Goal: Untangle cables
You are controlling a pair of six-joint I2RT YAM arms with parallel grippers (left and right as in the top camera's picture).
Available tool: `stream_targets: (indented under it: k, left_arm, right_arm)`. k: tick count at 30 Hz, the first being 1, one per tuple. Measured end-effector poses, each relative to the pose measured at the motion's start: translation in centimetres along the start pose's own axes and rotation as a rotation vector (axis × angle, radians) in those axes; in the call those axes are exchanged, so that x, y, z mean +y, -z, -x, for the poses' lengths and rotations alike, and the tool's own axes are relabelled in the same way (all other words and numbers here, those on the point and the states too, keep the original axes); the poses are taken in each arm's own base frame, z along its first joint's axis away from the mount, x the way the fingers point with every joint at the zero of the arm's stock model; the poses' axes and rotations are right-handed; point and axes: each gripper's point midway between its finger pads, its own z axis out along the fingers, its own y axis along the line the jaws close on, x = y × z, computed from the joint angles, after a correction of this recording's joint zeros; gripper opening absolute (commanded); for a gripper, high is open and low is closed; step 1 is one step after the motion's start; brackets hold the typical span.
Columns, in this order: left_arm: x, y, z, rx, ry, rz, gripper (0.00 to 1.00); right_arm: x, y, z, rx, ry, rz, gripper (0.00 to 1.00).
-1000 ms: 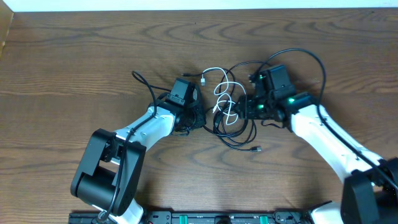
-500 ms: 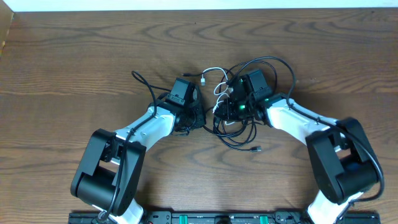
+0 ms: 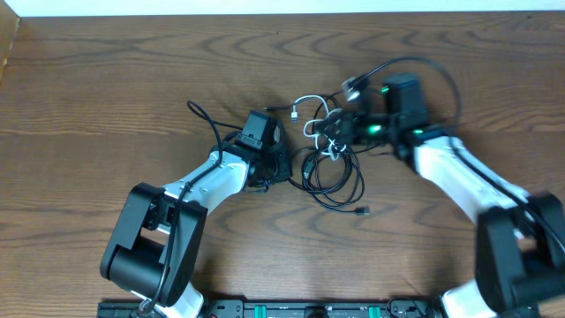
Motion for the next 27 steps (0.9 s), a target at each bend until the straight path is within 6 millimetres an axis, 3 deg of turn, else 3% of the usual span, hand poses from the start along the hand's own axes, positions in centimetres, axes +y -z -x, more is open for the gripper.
stream_targets:
  k: [5, 12, 19, 27]
  left_arm:
    - [0.0, 0.0, 0.0, 0.0, -0.001, -0.001, 0.08]
    - [0.0, 0.0, 0.0, 0.0, -0.001, -0.001, 0.08]
    - [0.1, 0.0, 0.0, -0.003, 0.0, 0.003, 0.08]
    - [2.0, 0.2, 1.5, -0.077, 0.064, 0.095, 0.08]
  right_arm:
    - [2.8, 5.8, 4.0, -0.173, 0.087, -0.009, 0.02]
    - [1.0, 11.1, 5.6, -0.318, 0.074, -0.215, 0.01]
    - [-0.1, 13.1, 5.6, -0.37, 0.089, -0.366, 0.01]
    - [1.3, 16.0, 5.9, -0.442, 0.171, -0.445, 0.01]
